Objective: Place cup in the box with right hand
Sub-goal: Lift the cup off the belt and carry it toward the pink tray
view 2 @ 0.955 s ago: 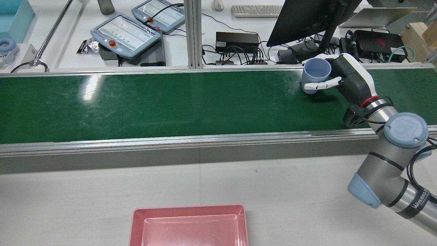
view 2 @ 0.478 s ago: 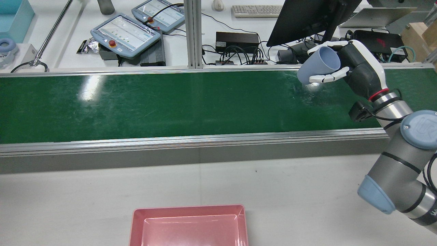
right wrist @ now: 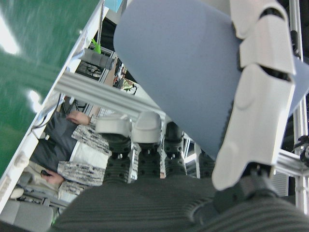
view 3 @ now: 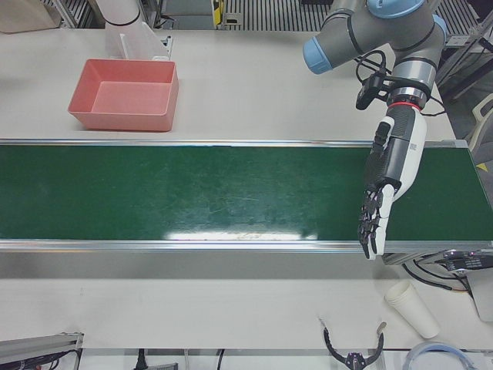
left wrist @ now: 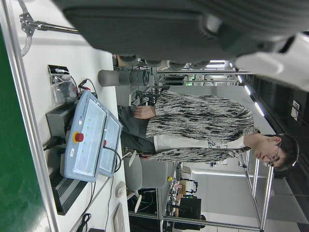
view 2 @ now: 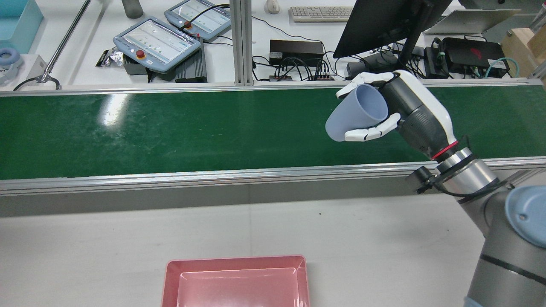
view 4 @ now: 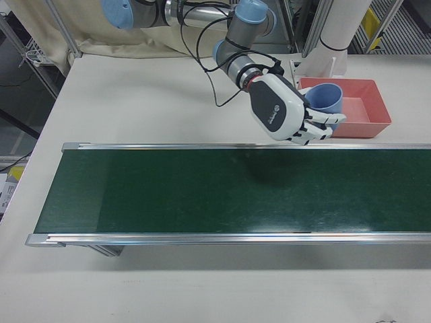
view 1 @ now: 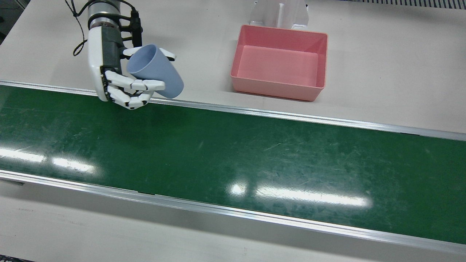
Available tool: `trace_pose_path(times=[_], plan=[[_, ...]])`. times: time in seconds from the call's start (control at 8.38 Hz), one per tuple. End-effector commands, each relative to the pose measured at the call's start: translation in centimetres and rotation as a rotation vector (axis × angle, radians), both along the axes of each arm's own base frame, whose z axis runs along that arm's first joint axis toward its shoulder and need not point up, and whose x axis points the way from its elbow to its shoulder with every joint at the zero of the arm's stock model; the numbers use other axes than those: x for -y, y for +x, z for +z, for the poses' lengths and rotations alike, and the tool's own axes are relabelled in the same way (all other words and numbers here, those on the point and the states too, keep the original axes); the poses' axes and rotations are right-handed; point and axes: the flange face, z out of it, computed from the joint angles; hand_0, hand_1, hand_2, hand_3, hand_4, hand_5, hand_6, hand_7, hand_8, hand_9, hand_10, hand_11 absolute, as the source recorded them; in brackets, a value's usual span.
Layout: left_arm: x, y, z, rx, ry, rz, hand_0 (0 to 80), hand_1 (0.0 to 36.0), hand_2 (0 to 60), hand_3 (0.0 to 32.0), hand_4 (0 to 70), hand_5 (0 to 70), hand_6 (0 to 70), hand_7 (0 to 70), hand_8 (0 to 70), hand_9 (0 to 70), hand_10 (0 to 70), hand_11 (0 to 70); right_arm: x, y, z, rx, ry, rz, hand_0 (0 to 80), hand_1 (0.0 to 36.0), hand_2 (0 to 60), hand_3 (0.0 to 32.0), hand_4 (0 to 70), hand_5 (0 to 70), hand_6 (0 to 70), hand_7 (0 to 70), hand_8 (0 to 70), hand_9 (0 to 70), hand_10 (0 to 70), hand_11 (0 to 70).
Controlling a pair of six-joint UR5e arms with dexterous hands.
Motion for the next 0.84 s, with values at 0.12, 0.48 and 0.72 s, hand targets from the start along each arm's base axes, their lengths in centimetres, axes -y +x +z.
trace_pose_path(times=[0.12, 0.48, 0.72], plan=[[0.0, 0.1, 0.0, 0.0, 0.001, 0.001, 0.0, 0.0, 0.0, 0.0, 0.0, 0.0, 0.0, 0.0, 0.0, 0.0, 0.0, 0.0, -12.9, -13.7, -4.5, -0.01, 0.031, -0.207, 56.6, 36.0, 60.0, 0.0, 70.0, 16.7, 43.6, 70.0, 67.0, 70.0, 55.1, 70.0], [0.0, 0.1, 0.0, 0.0, 0.001, 0.001, 0.0, 0.0, 0.0, 0.0, 0.0, 0.0, 0.0, 0.0, 0.0, 0.0, 0.0, 0.0, -19.0, -18.2, -4.5, -0.018, 0.012, -0.26, 55.3, 36.0, 60.0, 0.0, 70.0, 16.2, 43.2, 70.0, 64.6, 70.0, 55.5, 70.0], [0.0, 0.0, 0.0, 0.0, 0.001, 0.0, 0.0, 0.0, 0.0, 0.0, 0.0, 0.0, 0.0, 0.0, 0.0, 0.0, 0.0, 0.0, -21.2, -19.6, -5.3, -0.022, 0.054, -0.273, 70.6, 30.8, 52.6, 0.0, 70.0, 13.3, 32.1, 70.0, 44.7, 68.1, 35.4, 51.3]])
